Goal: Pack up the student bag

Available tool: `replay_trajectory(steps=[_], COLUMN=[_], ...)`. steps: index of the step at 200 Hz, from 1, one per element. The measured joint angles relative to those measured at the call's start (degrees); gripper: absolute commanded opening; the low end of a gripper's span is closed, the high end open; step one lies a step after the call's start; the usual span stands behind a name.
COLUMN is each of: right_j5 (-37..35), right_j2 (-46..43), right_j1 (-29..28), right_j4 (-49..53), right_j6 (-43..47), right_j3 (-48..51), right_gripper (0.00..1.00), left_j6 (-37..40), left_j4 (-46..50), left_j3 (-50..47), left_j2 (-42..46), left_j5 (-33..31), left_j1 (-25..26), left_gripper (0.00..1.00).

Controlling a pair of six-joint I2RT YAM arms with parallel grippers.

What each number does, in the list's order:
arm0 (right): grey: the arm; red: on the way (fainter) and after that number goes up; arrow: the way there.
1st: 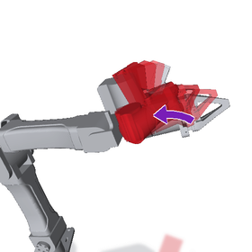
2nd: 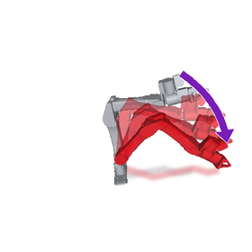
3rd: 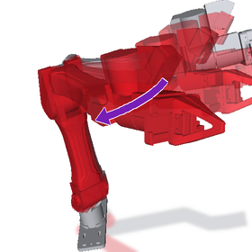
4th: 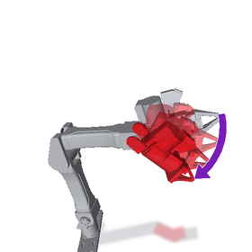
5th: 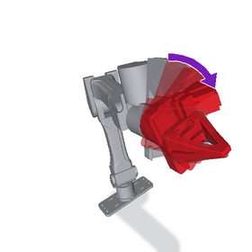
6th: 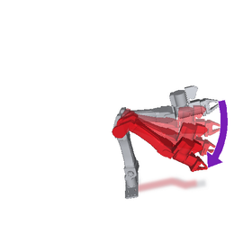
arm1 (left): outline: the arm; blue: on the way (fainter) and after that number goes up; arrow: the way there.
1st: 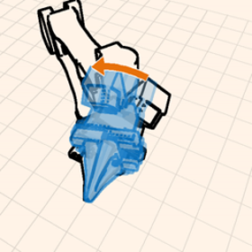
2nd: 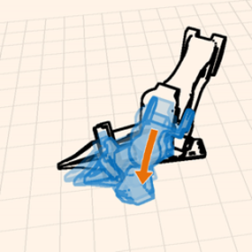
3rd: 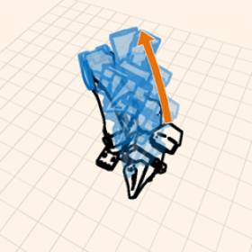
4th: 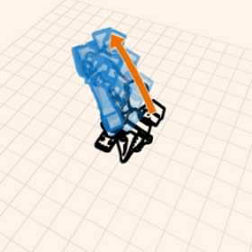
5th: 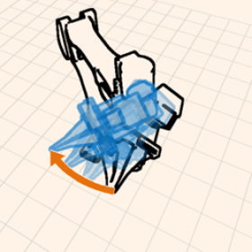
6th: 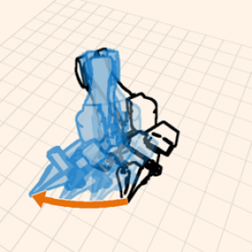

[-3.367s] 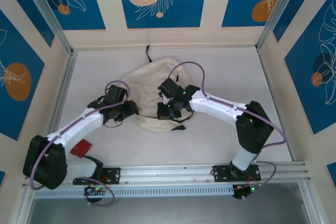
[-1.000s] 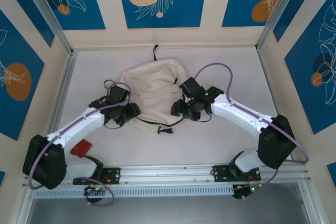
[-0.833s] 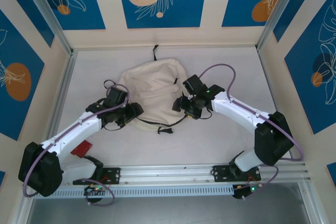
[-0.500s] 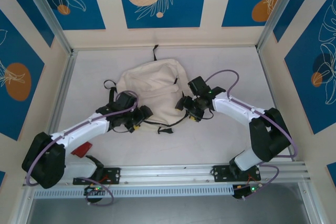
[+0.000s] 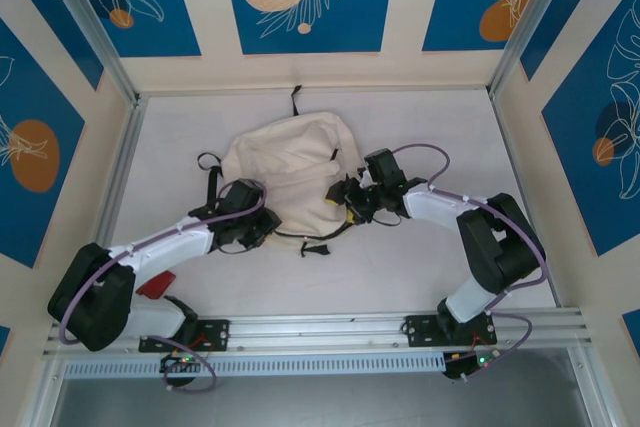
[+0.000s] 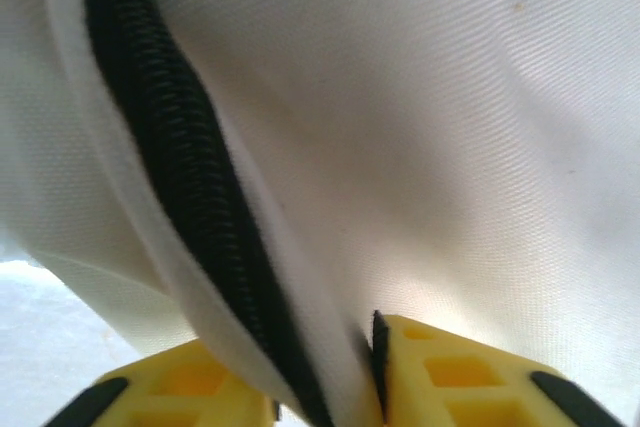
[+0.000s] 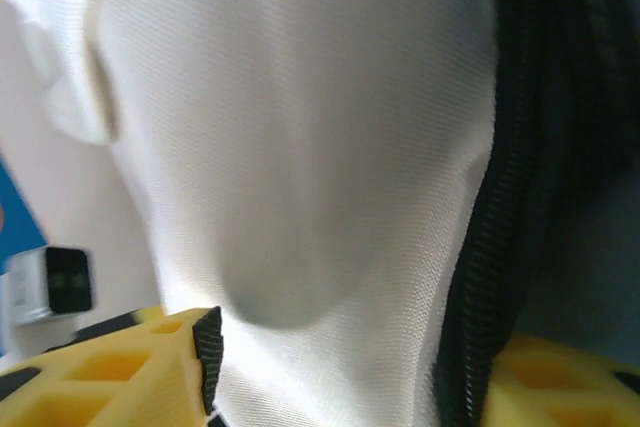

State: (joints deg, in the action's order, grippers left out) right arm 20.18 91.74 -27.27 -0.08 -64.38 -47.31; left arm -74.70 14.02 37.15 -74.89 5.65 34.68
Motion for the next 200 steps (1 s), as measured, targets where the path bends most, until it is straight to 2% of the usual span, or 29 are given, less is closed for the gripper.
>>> replay_trajectory(steps=[51, 76, 86, 112, 125, 171, 200], right_j5=[7.93, 9.49, 9.53, 5.79, 2.08, -10.73, -17.07], right_j2=[-0.35, -1.33, -2.32, -6.80, -9.60, -20.35, -26.91], right_j1=[2.01, 2.23, 2.23, 2.23, 2.21, 2.10, -2.34], right_j4=[-18.67, -23.08, -22.56, -13.27, -5.88, 16.81, 24.02], right_j6=[-5.27, -6.58, -6.47, -2.40, 0.15, 5.84, 7.10], right_j3=[2.89, 3.82, 4.17, 4.26, 4.20, 4.68, 4.79], right_gripper=[0.47, 0.46, 0.50, 0.68, 0.71, 0.72, 0.64], left_j6=[0.00, -0.02, 0.00, 0.17, 0.22, 0.28, 0.94], left_j4=[-0.92, -2.14, -2.45, -2.71, -2.71, -2.75, -2.71], left_j3=[-2.80, -3.34, -3.37, -3.37, -3.34, -2.51, -1.51], left_j2=[1.20, 2.38, 2.58, 2.73, 2.73, 2.73, 2.73], left_j5=[-1.20, -1.27, -1.27, -1.22, -1.05, -0.28, 0.52], left_j1=[-0.17, -0.20, -0.28, -0.28, -0.31, -0.33, -0.33], left_gripper=[0.12, 0.10, 0.10, 0.10, 0.10, 0.10, 0.10])
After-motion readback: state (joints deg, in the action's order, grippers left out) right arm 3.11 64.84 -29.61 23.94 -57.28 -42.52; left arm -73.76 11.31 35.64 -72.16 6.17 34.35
